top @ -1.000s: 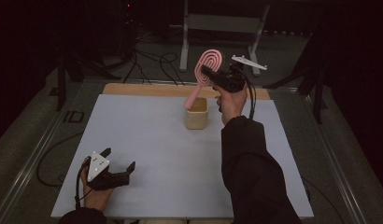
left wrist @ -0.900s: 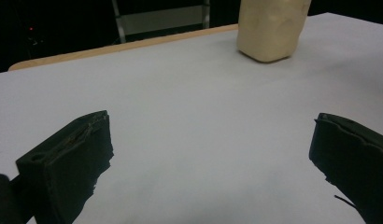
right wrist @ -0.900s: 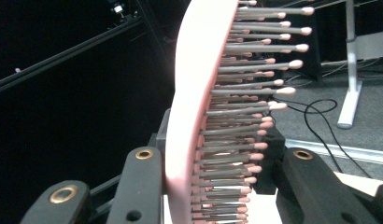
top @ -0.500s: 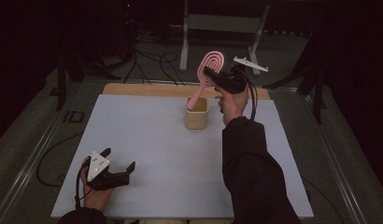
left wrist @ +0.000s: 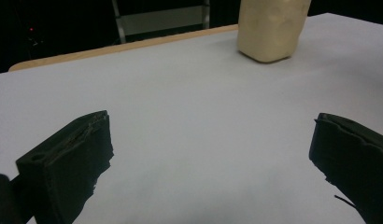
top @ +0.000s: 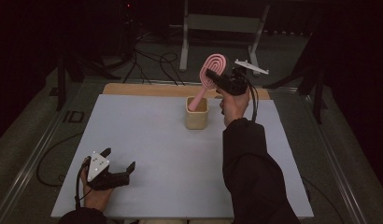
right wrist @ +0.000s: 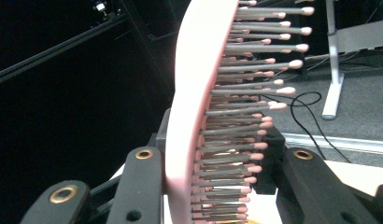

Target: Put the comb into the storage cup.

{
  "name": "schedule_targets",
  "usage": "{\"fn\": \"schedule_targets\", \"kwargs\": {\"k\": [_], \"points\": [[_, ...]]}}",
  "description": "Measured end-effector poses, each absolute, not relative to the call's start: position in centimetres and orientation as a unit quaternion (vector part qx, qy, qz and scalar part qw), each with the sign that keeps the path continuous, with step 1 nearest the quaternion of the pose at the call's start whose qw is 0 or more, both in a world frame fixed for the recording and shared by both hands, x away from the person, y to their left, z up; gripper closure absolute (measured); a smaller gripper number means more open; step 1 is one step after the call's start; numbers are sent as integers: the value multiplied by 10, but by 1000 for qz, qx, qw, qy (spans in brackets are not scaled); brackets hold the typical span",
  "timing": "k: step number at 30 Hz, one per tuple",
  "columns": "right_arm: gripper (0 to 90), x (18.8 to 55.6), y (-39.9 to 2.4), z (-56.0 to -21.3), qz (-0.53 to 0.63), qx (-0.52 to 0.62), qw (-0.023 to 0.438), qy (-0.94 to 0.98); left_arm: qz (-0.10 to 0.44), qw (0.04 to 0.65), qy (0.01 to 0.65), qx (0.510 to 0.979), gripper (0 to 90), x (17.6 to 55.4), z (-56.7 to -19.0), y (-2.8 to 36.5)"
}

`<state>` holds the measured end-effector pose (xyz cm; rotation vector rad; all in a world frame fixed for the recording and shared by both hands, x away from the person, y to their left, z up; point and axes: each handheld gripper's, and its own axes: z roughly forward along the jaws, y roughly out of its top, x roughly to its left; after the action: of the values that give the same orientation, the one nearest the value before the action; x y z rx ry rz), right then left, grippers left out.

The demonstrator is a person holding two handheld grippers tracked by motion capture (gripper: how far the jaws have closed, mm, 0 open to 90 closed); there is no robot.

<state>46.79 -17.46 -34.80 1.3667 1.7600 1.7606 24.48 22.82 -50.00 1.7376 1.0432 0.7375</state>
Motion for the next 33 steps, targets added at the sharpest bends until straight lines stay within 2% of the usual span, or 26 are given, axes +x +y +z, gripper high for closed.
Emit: {"fn": "schedule_targets", "kwargs": {"k": [33], "points": [[636,470,-166,-362,601,482,154,620,302,473,426,710,1,245,-500,228]]}}
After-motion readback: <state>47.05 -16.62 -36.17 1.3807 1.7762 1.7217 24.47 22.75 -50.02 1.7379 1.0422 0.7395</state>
